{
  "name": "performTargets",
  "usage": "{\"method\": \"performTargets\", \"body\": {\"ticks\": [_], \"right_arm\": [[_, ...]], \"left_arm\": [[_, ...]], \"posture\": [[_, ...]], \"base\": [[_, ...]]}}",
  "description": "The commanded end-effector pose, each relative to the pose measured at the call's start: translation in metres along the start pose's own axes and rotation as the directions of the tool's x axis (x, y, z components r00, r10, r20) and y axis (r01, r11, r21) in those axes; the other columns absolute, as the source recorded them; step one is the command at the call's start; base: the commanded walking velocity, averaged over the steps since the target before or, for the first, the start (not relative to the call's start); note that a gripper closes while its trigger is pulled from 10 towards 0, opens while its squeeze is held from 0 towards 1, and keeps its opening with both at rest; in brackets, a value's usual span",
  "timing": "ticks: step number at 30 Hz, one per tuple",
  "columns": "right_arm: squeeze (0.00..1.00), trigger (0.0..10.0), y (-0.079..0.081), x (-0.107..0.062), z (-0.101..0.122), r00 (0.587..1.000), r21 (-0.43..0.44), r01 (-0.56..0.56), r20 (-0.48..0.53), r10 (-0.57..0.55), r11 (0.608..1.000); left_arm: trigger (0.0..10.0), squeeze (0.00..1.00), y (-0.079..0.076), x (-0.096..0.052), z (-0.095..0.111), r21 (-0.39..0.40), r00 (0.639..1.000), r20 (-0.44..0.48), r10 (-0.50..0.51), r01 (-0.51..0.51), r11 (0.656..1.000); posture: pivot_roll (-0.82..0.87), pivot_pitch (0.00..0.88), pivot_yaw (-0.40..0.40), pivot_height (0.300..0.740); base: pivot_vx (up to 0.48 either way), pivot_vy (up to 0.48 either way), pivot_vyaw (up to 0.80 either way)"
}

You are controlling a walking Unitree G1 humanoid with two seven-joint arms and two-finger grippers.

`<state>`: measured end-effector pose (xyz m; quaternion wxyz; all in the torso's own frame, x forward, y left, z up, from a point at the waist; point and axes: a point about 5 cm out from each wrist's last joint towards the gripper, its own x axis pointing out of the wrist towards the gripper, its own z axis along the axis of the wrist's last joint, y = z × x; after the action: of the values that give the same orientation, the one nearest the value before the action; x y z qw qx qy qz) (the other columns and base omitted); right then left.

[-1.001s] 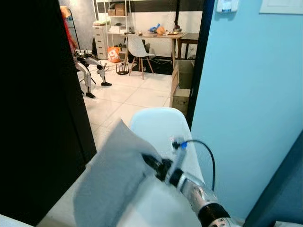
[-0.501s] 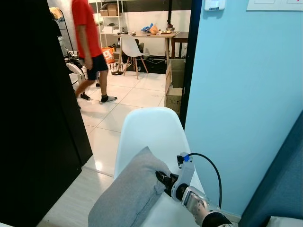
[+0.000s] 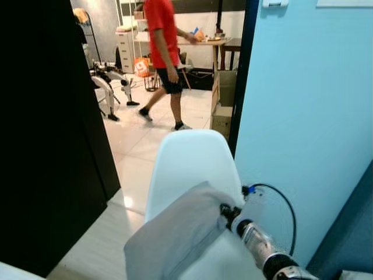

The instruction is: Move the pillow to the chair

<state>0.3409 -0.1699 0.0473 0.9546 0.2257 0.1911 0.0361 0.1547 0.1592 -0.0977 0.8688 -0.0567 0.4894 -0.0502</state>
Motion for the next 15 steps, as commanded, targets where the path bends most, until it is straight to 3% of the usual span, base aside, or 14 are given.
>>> {"method": "performTargets", "body": {"ticks": [1, 3, 4, 8, 10, 15], "right_arm": [[0.0, 10.0, 0.001, 0.001, 0.007, 0.999, -0.002, 0.004, 0.04, -0.004, 1.0], [0.0, 10.0, 0.001, 0.0, 0.0, 1.0, -0.017, 0.008, 0.017, -0.007, 1.0], [0.0, 10.0, 0.003, -0.002, -0.018, 0.998, -0.074, 0.023, -0.05, -0.027, 0.997], [0.0, 10.0, 0.008, -0.004, -0.039, 0.989, -0.175, 0.038, -0.132, -0.062, 0.984], [0.0, 10.0, 0.008, -0.004, -0.039, 0.989, -0.175, 0.038, -0.132, -0.062, 0.984], [0.0, 10.0, 0.011, -0.006, -0.056, 0.973, -0.338, 0.069, -0.185, -0.138, 0.939]], "left_arm": [[10.0, 0.0, 0.005, -0.002, -0.003, 0.001, 1.0, -0.003, 0.012, -0.012, 1.0], [10.0, 0.0, 0.006, -0.002, -0.004, 0.002, 1.0, -0.004, 0.012, -0.012, 1.0], [10.0, 0.0, 0.005, -0.002, -0.004, 0.003, 1.0, -0.004, 0.011, -0.011, 1.0], [10.0, 0.0, 0.003, -0.001, -0.002, 0.002, 1.0, 0.006, 0.003, -0.003, 1.0], [10.0, 0.0, 0.003, -0.001, -0.002, 0.002, 1.0, 0.006, 0.003, -0.003, 1.0], [10.0, 0.0, 0.003, -0.001, 0.0, -0.005, 1.0, 0.022, -0.005, 0.005, 1.0]], "posture": [[-0.03, 0.066, 0.023, 0.64], [-0.03, 0.068, 0.023, 0.635], [-0.03, 0.074, 0.023, 0.625], [-0.03, 0.085, 0.023, 0.61], [-0.03, 0.085, 0.023, 0.61], [-0.02, 0.11, 0.02, 0.59]], "base": [[0.0, 0.0, 0.0], [0.0, 0.0, 0.0], [0.0, 0.0, 0.0], [0.0, 0.0, 0.0], [0.0, 0.0, 0.0], [0.0, 0.0, 0.0]]}}
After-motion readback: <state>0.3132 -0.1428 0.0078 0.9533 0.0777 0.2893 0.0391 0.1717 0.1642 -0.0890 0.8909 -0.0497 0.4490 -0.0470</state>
